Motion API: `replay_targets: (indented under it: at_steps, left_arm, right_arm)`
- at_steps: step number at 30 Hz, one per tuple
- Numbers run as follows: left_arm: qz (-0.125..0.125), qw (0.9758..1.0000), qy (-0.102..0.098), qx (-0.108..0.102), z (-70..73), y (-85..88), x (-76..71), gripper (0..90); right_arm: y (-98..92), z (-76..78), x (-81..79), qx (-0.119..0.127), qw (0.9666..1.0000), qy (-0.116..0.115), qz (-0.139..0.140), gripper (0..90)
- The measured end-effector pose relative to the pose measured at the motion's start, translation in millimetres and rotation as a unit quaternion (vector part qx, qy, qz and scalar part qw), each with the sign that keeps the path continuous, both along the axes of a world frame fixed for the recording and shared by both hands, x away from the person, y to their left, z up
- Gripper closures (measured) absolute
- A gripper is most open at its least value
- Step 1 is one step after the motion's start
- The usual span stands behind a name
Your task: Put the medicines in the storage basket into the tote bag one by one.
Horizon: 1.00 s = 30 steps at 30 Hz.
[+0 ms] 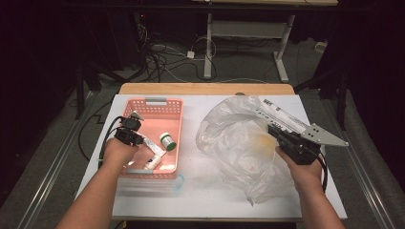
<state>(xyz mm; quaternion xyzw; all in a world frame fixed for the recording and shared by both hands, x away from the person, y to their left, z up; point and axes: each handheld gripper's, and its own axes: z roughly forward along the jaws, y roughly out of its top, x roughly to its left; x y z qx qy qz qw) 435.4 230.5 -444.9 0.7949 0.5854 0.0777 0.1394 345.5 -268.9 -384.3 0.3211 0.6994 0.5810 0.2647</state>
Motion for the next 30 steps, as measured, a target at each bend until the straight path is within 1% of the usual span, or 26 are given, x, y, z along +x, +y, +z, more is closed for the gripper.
replay_targets:
  at_steps: [4,8,13,18,20,23,26,28,29,30]
  left_arm:
    - [0.004,0.9999,-0.004,0.011,-0.1,-2.6,6.4,88.1]
    - [0.004,0.9998,-0.010,0.018,-1.6,-7.5,16.2,88.0]
    - [-0.003,0.9994,-0.021,0.027,-3.2,-15.8,31.0,88.1]
    - [-0.009,0.9993,-0.026,0.025,-11.0,-22.2,44.7,88.0]
    - [-0.010,0.9989,-0.032,0.033,-11.8,-24.8,47.6,88.0]
    - [-0.014,0.9986,-0.044,0.026,-5.1,-26.6,47.0,88.0]
    - [-0.028,0.9982,-0.050,0.018,4.0,-26.2,40.4,88.0]
    - [-0.037,0.9981,-0.050,0.004,9.1,-24.5,33.3,88.0]
    - [-0.043,0.9979,-0.047,-0.006,10.6,-24.0,29.0,88.0]
    - [-0.053,0.9977,-0.040,-0.014,11.1,-24.0,25.0,88.1]
  right_arm:
    - [0.5,0.6,0.0,0.000,1.0000,-0.001,0.000,90.0]
    - [1.9,0.5,-0.4,-0.002,1.0000,0.000,0.001,90.0]
    - [2.1,0.8,-0.3,-0.003,1.0000,-0.002,0.002,90.0]
    - [1.7,-0.4,0.2,-0.002,1.0000,0.000,0.003,90.0]
    - [1.8,-0.8,0.0,0.000,1.0000,0.002,0.003,90.0]
    - [1.1,-0.7,-0.3,0.001,1.0000,0.003,0.004,90.0]
    - [0.3,-0.7,-0.1,0.002,1.0000,0.003,0.004,90.0]
    - [0.2,-0.6,-0.5,0.000,1.0000,0.001,0.004,90.0]
    - [0.1,-0.5,-0.7,0.001,1.0000,0.001,0.003,90.0]
    - [-0.3,-0.4,-1.0,0.000,1.0000,0.001,0.003,90.0]
